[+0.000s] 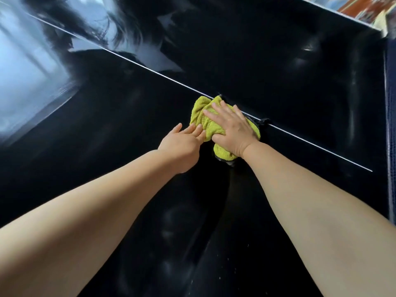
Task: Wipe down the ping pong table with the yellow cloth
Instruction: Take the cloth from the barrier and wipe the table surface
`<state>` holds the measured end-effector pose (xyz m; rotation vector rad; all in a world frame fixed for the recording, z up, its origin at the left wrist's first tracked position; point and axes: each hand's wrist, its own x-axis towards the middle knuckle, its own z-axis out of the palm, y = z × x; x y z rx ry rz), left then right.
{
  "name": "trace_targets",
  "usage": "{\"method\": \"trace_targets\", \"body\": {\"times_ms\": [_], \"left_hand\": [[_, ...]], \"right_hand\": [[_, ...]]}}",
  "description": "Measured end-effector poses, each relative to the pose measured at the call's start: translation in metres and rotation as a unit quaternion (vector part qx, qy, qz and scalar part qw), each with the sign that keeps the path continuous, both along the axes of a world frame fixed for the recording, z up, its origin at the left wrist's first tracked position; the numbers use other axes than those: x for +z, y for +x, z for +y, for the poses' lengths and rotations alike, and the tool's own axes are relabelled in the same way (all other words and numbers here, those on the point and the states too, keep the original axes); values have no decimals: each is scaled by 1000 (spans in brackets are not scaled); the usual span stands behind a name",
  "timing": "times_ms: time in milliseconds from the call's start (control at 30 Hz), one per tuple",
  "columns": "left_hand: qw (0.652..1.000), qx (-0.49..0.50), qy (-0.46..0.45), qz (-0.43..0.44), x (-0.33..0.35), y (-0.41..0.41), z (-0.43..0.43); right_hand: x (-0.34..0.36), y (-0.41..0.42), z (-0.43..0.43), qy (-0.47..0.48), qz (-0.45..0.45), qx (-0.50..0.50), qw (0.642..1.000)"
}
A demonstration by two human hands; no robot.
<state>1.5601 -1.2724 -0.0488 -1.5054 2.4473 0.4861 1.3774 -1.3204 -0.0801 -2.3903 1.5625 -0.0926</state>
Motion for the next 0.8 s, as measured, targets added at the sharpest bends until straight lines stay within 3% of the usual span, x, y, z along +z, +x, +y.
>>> {"method": "trace_targets", "body": {"times_ms": [367, 800], "left_hand": [[999, 18, -28, -17, -5, -68, -81], [1000, -28, -3, 13, -3, -81, -21]], "right_hand": [[-6, -53, -48, 0, -3, -132, 991], [4, -49, 47, 21, 33, -238, 971]]}}
